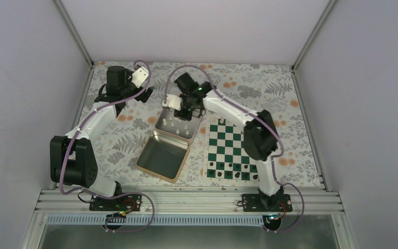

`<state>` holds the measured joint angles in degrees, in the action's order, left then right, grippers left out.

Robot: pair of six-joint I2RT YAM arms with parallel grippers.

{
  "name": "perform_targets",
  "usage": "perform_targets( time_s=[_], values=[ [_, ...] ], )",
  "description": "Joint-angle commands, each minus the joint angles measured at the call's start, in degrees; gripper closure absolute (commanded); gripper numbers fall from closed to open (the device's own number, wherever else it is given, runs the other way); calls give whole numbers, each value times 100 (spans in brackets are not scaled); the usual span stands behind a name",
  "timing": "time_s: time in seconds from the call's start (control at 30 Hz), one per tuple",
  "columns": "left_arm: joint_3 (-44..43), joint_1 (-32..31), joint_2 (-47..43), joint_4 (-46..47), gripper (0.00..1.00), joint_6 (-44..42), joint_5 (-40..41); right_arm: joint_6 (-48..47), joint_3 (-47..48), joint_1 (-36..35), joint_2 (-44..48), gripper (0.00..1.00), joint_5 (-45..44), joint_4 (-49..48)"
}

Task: Set up the chess pieces on the board
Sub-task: Pick up the chess piece from the storage box, then place the chess piece on the chessboard.

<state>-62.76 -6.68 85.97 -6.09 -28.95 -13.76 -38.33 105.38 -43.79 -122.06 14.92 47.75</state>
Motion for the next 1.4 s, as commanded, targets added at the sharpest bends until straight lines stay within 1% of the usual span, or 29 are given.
perform_targets(
  time_s=[0.0,0.13,0.33,0.4,0.43,0.6,0.77,0.97,1.37],
  values=[
    [-48,-38,-54,57,0,-23,-67,167,-242,477,1052,94,-392,-16],
    [-45,-36,-59,59,0,-23,-62,239,-747,1203,1684,93,-502,-79],
    [-58,-43,-28,46,0,-15,-104,120,-1881,2806,2530,93,-448,-371],
    [-64,-46,-20,47,0,-10,-117,-10,-2222,3358,2625,93,-300,-417],
    [-69,-49,-6,50,0,-14,-125,-60,-2395,3603,2811,93,-265,-456],
    [-86,-98,47,48,0,-23,-113,-313,-3203,4397,2965,93,-201,-721],
    [-91,-139,57,33,0,-27,-92,-456,-3678,4804,2875,92,-187,-898],
    [-94,-157,88,20,0,-32,-83,-565,-4114,5019,2831,92,-327,-1107],
    [-130,-246,143,-6,0,-44,-26,-690,-4302,5224,2714,90,-270,-1126]
  ],
)
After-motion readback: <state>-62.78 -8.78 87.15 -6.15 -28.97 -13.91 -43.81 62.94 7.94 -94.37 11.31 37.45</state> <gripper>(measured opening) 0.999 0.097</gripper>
